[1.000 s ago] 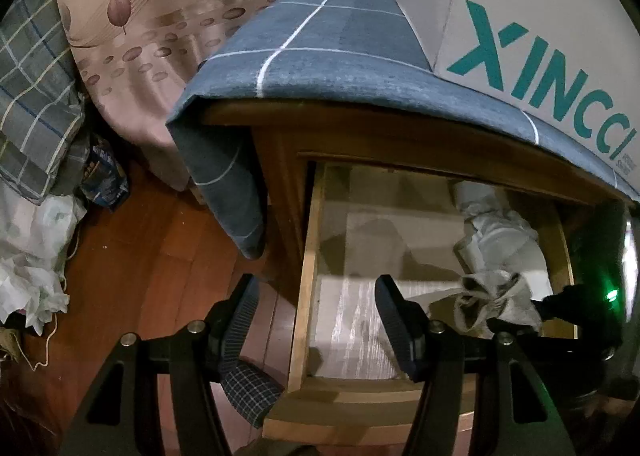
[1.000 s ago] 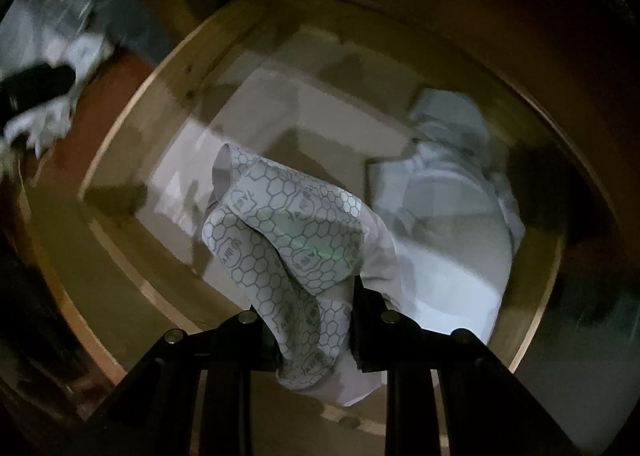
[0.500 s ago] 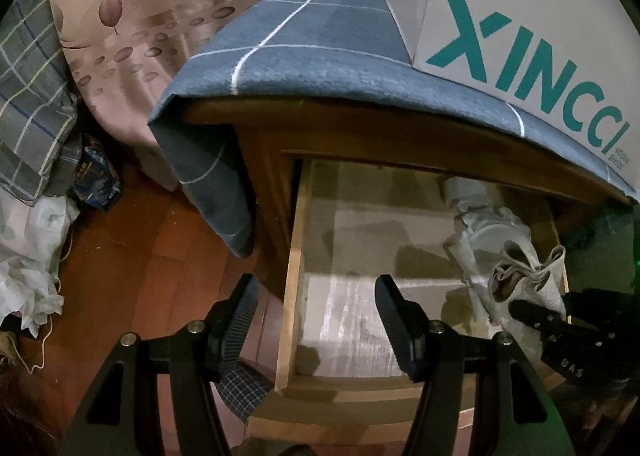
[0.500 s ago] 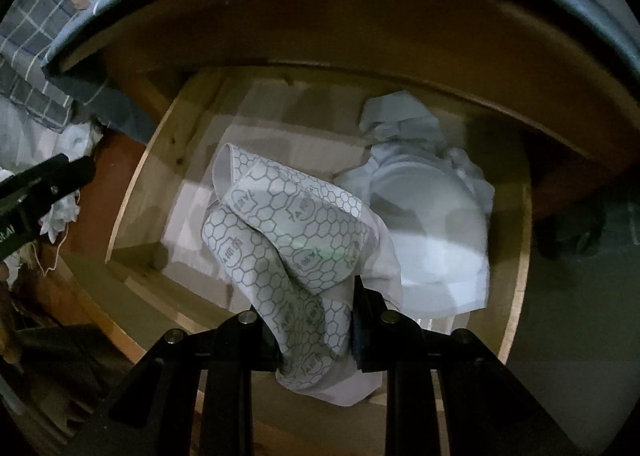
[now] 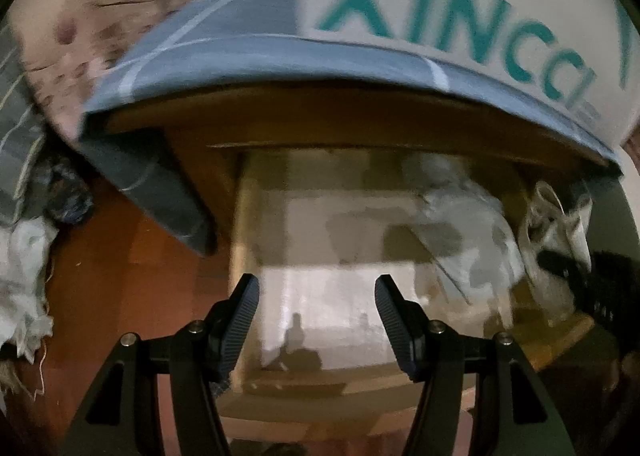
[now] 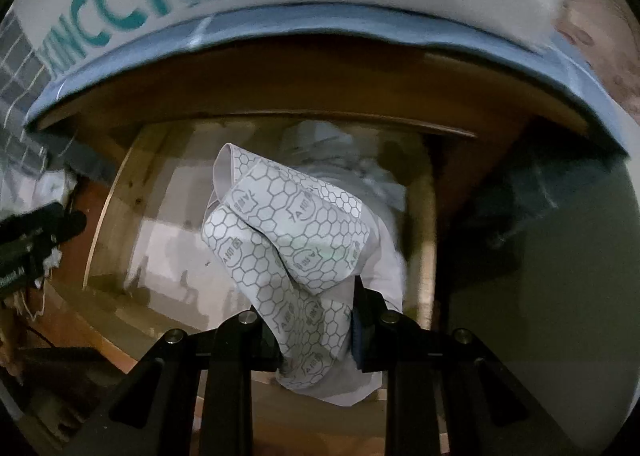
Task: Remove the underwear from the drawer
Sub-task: 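Lift the white hexagon-print underwear out of the drawer with the right tool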
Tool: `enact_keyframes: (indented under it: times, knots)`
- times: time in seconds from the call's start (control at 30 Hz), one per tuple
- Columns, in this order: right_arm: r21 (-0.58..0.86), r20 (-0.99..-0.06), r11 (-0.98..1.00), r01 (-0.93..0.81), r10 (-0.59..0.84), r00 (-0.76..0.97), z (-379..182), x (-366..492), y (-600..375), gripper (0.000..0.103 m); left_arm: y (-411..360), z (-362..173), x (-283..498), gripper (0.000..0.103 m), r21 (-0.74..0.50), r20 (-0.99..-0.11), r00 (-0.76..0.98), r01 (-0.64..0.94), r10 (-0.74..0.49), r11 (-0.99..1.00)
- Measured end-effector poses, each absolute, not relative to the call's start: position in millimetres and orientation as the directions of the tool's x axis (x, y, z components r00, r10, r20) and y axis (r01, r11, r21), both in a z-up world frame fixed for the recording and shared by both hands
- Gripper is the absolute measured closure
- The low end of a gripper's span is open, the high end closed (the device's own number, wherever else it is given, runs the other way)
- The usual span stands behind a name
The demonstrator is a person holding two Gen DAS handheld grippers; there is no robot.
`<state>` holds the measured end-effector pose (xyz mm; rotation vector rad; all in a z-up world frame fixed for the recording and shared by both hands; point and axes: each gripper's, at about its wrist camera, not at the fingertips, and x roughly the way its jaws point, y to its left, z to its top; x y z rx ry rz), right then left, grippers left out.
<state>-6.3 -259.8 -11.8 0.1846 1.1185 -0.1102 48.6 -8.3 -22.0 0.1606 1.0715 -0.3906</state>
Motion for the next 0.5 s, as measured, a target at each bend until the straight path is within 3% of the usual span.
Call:
enact_keyframes:
  times: [0.2,0.5]
  knots:
    - [0.15,-0.893,0.958,0.243,0.026,0.449,-16,-13,-283,0.081,-37,-32,37,0.041,-0.032,-0.895,0.365,0.521,-0.257,0.853]
    - [0.192,-0.871,0.953,0.233,0.056,0.488,-5,-25,-284,0.081,-55,-41,37,0.041,0.021,-0.898,0.375,0.558,-0.23,0.83]
